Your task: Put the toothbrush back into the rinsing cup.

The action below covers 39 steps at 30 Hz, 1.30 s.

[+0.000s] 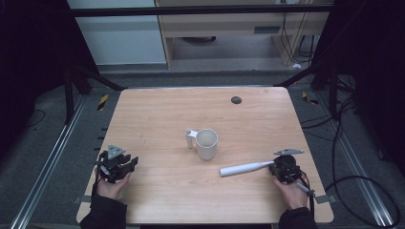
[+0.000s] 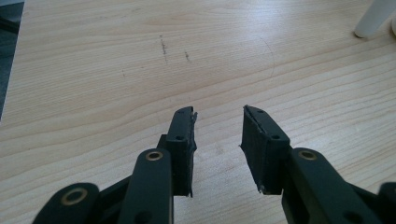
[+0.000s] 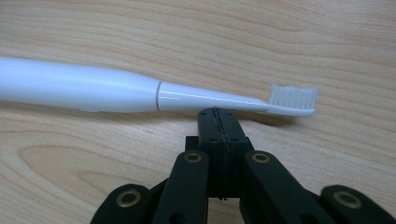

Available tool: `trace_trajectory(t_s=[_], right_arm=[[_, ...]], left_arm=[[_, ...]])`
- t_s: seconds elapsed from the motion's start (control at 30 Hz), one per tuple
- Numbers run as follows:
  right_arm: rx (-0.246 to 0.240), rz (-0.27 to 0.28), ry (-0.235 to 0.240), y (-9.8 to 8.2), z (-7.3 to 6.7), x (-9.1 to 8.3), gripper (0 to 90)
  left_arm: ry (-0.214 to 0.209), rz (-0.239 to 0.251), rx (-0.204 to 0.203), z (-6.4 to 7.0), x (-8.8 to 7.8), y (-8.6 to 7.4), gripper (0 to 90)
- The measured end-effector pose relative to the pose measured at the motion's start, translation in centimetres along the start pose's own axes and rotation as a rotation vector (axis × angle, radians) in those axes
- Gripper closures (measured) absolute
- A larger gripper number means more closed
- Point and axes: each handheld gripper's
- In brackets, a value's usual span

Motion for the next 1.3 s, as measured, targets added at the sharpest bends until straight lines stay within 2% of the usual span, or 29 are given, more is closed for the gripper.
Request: trace_trajectory(t_s=[0.47, 0.7, 0.93, 1.3], right_arm=[[0.008, 0.008, -0.007, 1.1, 0.2, 0.8, 90.0], [0.008, 0.041, 0.004, 1.3, -0.2, 0.2, 90.0], [-0.042, 0.119, 0.044, 2.9, -2.0, 0.0, 90.0], [-0.06, 0.147, 0.129, 4.9, -4.9, 1.2, 90.0]], left_arm=[[0.0, 0.0, 0.0, 0.0, 0.0, 0.0, 63.5], [0.001, -0.001, 0.0, 0.0, 0.0, 0.0, 63.5], [0.002, -0.001, 0.0, 0.0, 0.0, 0.0, 63.5], [0.003, -0.001, -0.001, -0.1, 0.0, 0.0, 63.7]])
Point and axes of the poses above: each handheld gripper's, and its own axes: x roughly forward along the jaws, y roughly out of its top, z roughly to its right, and after that the axes turned 1 degree about -y, right-handed
